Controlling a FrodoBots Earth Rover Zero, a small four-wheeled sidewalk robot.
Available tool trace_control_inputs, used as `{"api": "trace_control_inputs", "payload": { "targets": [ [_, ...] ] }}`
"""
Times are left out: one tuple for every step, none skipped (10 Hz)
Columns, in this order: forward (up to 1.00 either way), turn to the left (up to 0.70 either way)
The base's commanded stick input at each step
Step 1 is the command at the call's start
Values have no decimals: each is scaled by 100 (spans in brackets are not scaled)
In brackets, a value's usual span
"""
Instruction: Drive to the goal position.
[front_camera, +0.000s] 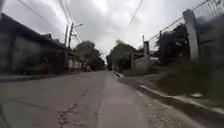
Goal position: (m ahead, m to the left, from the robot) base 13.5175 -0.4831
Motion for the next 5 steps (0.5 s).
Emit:
{"api": "trace_control_inputs", "payload": {
  "targets": [
    [70,-11],
    [70,-32],
    [70,-35],
    [70,-35],
    [70,-35]
  ]
}}
